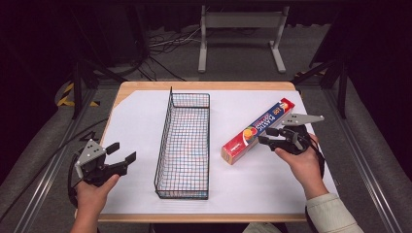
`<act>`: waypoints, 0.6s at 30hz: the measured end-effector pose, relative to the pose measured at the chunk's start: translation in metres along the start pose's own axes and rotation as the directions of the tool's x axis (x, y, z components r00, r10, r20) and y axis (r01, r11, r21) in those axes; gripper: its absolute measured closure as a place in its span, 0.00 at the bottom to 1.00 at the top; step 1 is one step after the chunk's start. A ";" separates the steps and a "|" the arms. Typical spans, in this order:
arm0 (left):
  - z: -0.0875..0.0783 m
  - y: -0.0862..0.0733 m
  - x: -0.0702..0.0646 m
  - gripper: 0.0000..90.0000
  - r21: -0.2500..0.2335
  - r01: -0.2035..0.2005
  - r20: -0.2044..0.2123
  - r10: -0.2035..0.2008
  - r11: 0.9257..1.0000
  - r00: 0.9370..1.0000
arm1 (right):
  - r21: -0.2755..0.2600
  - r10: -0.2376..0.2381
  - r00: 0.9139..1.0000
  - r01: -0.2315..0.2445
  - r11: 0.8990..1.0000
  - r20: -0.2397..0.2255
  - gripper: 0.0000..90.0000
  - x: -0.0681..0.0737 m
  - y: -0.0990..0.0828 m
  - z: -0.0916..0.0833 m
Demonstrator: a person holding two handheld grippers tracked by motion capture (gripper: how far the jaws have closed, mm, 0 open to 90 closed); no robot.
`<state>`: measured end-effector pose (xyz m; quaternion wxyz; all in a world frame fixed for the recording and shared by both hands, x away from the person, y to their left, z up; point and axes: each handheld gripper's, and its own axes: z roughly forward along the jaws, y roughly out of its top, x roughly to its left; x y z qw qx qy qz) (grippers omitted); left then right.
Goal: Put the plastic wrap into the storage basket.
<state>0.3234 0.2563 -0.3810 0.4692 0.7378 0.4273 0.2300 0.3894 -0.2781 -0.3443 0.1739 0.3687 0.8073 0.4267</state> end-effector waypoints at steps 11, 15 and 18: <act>0.001 0.000 0.000 0.33 0.006 -0.003 0.001 0.003 1.000 1.000 | 0.021 -0.033 0.999 0.033 0.999 -0.014 0.62 0.004 0.020 0.019; 0.001 -0.001 0.000 0.33 0.009 0.000 0.000 0.000 1.000 1.000 | 0.044 -0.035 0.999 0.035 0.998 -0.018 0.64 0.005 0.027 0.030; 0.001 -0.001 0.001 0.33 0.009 0.004 0.000 -0.004 1.000 1.000 | 0.060 -0.037 0.999 0.038 0.997 -0.018 0.65 0.005 0.032 0.038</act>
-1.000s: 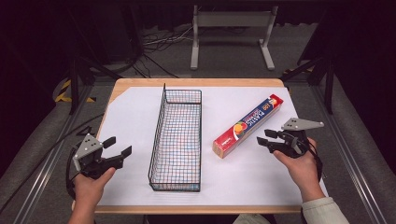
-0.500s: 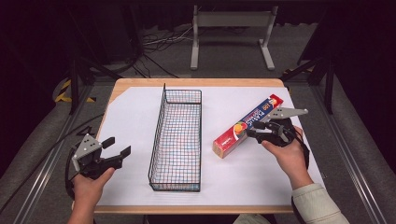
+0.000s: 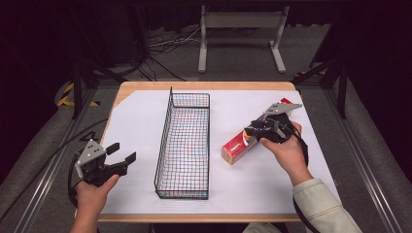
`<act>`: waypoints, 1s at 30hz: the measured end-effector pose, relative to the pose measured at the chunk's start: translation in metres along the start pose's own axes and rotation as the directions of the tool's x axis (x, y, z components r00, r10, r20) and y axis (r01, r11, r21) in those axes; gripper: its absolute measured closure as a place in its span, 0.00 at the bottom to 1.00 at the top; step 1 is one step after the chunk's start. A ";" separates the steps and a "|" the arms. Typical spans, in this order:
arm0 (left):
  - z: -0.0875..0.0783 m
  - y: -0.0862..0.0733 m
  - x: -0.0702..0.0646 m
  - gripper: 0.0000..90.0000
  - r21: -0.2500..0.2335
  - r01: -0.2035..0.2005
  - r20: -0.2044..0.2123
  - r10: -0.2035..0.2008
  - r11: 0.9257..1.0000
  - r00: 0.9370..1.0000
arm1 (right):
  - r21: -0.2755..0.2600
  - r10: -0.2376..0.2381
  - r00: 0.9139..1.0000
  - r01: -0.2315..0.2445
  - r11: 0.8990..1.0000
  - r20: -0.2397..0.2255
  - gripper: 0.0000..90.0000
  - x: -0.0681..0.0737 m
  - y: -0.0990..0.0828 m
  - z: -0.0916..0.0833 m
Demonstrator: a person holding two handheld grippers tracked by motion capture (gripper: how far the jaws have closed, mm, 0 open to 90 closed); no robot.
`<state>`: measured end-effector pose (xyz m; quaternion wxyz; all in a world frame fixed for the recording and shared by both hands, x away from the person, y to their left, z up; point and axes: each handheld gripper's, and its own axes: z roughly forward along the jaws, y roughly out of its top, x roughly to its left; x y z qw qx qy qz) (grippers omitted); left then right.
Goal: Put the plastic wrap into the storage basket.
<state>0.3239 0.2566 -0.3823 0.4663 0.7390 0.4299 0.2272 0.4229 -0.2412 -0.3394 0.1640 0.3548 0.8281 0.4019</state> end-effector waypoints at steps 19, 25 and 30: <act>-0.003 -0.003 0.003 0.34 -0.004 0.008 -0.013 -0.008 1.000 1.000 | 0.099 -0.014 0.999 0.017 0.995 -0.031 0.73 0.004 0.016 0.054; -0.004 -0.005 0.003 0.34 0.005 0.008 -0.016 -0.008 1.000 1.000 | 0.128 -0.020 0.999 0.025 0.991 -0.041 0.72 0.008 0.016 0.072; -0.004 -0.005 0.004 0.34 0.006 0.007 -0.016 -0.006 1.000 1.000 | 0.151 -0.026 0.999 0.033 0.988 -0.044 0.72 0.011 0.015 0.081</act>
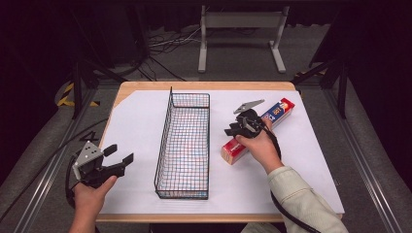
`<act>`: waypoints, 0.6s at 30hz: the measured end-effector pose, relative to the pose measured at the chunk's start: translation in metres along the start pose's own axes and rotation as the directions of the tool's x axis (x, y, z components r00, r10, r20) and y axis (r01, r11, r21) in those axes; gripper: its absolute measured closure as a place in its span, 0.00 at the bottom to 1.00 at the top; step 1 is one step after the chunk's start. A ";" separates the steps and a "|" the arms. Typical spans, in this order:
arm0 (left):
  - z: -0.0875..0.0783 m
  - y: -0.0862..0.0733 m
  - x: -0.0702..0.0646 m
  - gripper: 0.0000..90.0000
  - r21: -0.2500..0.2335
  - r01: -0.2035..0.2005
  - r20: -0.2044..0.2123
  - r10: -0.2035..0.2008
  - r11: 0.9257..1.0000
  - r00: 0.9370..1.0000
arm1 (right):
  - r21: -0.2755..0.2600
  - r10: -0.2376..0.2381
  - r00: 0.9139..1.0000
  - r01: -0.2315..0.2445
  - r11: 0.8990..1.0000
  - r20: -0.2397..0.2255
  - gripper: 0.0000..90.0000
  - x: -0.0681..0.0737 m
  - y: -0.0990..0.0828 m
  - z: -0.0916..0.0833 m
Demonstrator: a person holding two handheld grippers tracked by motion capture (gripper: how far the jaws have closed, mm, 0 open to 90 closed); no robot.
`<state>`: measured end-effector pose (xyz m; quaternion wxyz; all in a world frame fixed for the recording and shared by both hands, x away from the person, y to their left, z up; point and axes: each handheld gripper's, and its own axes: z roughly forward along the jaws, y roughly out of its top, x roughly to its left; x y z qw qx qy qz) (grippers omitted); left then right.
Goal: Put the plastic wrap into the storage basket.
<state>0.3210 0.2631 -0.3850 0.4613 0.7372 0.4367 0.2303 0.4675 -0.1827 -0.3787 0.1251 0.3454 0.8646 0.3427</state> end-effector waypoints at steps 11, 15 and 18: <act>0.002 -0.001 -0.001 0.34 0.004 -0.003 0.000 0.003 1.000 1.000 | 0.074 -0.028 1.000 0.029 0.997 -0.008 0.75 0.005 -0.002 0.019; 0.002 -0.001 0.000 0.34 0.004 -0.005 0.000 0.005 1.000 1.000 | 0.101 -0.036 0.999 0.038 0.994 -0.017 0.79 0.007 -0.002 0.023; 0.003 -0.001 0.000 0.34 0.012 -0.002 0.005 0.002 1.000 1.000 | 0.133 -0.042 0.999 0.045 0.990 -0.022 0.84 0.009 -0.003 0.027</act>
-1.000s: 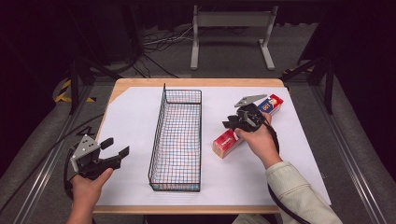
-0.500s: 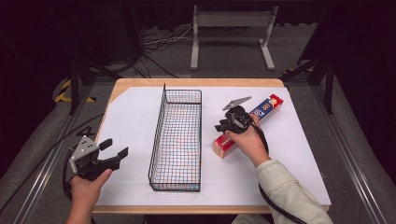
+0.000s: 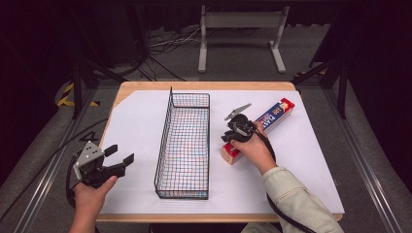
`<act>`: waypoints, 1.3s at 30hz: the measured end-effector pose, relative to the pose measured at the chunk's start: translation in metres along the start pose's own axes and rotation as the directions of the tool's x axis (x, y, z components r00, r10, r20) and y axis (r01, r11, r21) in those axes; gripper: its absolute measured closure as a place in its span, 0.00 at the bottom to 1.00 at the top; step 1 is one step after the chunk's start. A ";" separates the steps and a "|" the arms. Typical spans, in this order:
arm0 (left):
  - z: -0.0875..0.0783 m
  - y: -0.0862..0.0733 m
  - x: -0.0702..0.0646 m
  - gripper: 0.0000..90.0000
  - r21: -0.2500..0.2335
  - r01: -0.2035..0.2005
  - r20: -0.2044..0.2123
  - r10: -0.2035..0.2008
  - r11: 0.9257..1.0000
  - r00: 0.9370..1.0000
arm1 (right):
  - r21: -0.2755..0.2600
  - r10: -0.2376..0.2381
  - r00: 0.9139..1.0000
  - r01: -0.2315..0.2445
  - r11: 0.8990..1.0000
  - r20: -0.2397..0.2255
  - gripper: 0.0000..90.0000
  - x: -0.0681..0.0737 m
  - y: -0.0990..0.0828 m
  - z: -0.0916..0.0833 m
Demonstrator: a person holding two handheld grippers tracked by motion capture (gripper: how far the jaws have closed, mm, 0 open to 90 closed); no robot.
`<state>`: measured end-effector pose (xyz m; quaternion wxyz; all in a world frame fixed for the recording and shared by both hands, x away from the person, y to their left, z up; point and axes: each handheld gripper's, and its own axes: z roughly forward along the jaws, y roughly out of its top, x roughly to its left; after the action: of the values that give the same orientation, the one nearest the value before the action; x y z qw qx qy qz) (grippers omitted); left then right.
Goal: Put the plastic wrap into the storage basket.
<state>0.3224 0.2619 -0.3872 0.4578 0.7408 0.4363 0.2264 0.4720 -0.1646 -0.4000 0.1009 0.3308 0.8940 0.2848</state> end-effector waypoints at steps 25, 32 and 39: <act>0.002 0.001 0.000 0.34 0.001 0.002 0.001 -0.002 1.000 1.000 | 0.166 -0.029 0.996 0.042 0.985 -0.080 1.00 0.015 -0.020 -0.025; 0.003 0.000 0.001 0.34 -0.002 0.008 0.001 -0.008 1.000 1.000 | 0.199 -0.011 0.995 0.031 0.980 -0.099 1.00 0.015 -0.032 -0.036; 0.003 -0.001 0.000 0.34 0.000 0.007 0.004 -0.007 1.000 1.000 | 0.199 -0.006 0.996 0.024 0.980 -0.090 1.00 0.017 -0.043 -0.048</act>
<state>0.3245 0.2607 -0.3892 0.4596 0.7396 0.4380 0.2235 0.4182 -0.2011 -0.3852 0.0296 0.3196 0.9242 0.2071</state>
